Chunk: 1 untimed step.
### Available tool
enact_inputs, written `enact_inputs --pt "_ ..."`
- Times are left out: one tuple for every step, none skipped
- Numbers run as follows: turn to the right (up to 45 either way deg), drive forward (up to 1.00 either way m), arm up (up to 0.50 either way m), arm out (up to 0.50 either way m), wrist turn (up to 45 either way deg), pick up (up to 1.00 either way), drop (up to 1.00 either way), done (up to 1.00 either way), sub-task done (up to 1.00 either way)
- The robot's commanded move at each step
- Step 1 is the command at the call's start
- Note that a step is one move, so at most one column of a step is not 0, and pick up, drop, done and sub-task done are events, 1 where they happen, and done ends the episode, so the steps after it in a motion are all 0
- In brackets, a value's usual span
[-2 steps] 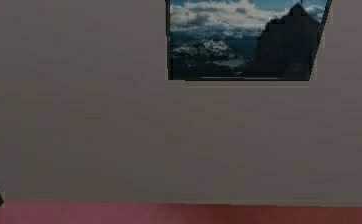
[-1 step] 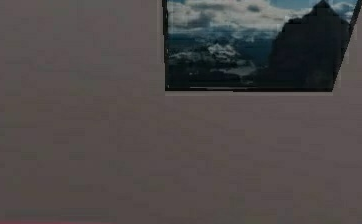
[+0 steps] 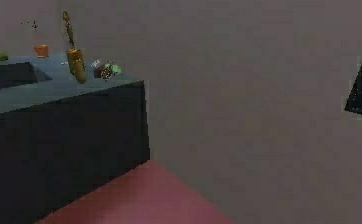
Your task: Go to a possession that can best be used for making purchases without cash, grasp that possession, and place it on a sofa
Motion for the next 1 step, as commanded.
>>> enact_inputs --pt "-30.0 0.00 0.00 0.00 0.0 0.00 0.00 0.00 0.00"
